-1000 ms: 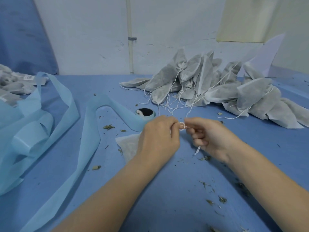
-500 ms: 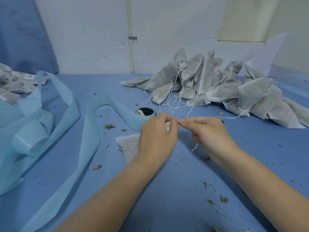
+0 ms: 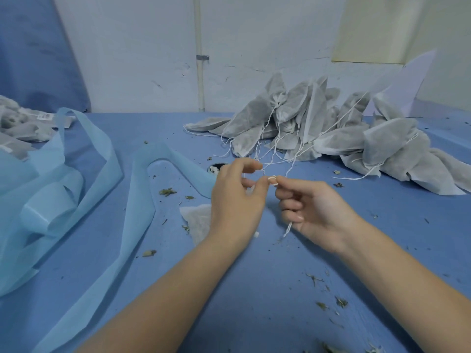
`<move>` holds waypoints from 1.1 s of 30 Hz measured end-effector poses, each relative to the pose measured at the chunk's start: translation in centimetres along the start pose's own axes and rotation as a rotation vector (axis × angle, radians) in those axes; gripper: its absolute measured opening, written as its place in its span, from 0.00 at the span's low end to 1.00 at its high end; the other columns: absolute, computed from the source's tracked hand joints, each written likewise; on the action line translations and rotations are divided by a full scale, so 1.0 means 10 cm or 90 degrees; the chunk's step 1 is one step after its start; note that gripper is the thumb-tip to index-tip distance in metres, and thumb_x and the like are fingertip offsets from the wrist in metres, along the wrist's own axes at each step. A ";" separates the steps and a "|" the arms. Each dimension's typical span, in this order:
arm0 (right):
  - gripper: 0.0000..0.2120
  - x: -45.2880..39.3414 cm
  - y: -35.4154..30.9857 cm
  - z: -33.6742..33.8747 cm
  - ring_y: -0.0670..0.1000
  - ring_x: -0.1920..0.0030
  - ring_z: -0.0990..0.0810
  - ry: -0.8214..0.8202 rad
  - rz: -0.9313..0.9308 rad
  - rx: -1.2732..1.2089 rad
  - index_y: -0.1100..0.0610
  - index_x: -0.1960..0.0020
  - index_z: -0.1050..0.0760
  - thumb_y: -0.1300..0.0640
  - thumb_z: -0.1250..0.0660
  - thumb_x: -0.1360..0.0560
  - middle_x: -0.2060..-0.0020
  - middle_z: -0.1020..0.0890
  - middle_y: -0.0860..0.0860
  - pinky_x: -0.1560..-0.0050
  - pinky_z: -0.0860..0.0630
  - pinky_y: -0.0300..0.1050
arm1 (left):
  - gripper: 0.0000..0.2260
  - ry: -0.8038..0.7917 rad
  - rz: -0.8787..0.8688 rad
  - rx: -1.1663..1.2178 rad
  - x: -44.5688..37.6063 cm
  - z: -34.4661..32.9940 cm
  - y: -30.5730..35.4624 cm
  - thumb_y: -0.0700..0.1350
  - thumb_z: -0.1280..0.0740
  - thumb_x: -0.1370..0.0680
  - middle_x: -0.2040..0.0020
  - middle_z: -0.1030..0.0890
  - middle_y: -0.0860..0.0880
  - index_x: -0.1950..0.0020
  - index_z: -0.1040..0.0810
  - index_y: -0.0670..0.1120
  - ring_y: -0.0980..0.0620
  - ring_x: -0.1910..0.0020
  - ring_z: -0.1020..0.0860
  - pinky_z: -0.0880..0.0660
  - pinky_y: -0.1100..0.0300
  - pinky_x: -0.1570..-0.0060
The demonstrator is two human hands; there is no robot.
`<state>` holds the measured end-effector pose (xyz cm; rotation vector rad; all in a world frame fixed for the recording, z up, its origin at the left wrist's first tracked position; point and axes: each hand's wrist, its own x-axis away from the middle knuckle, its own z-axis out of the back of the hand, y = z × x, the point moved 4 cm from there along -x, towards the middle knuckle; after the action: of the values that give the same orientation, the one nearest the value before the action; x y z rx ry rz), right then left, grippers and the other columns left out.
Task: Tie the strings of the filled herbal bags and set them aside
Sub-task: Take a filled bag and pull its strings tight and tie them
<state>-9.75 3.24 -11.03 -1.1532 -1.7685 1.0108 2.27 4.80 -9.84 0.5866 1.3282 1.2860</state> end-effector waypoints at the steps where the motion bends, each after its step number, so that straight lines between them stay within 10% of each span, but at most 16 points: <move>1: 0.05 0.01 -0.01 0.01 0.43 0.77 0.42 0.006 0.003 0.008 0.59 0.60 0.23 0.58 0.33 0.34 0.73 0.35 0.46 0.78 0.48 0.33 | 0.05 0.013 -0.045 -0.026 0.02 0.01 0.03 0.41 0.31 0.25 0.49 0.23 0.53 0.53 0.22 0.51 0.62 0.60 0.25 0.33 0.75 0.55; 19: 0.08 0.06 -0.16 0.11 0.43 0.75 0.34 0.154 0.203 0.269 0.61 0.59 0.16 0.55 0.26 0.30 0.77 0.30 0.43 0.73 0.34 0.33 | 0.01 0.128 -0.269 -0.278 0.12 0.02 0.16 0.38 0.29 0.27 0.52 0.22 0.45 0.58 0.17 0.41 0.44 0.51 0.28 0.38 0.66 0.50; 27: 0.07 0.05 -0.09 0.02 0.51 0.54 0.20 0.091 0.230 0.192 0.60 0.55 0.20 0.56 0.33 0.25 0.58 0.17 0.57 0.42 0.23 0.45 | 0.10 -0.012 0.005 -0.044 0.01 0.01 0.10 0.50 0.32 0.25 0.59 0.32 0.56 0.66 0.24 0.61 0.53 0.45 0.36 0.41 0.54 0.37; 33: 0.06 0.02 -0.04 -0.12 0.46 0.69 0.22 0.078 0.255 0.105 0.58 0.57 0.27 0.59 0.38 0.21 0.73 0.22 0.49 0.59 0.25 0.42 | 0.06 -0.021 0.038 0.033 -0.01 0.07 0.17 0.53 0.31 0.30 0.61 0.27 0.51 0.67 0.20 0.55 0.43 0.45 0.28 0.36 0.41 0.38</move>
<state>-8.82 3.61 -10.20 -1.4629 -1.3584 1.2619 2.34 5.39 -8.12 0.6852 1.3286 1.2869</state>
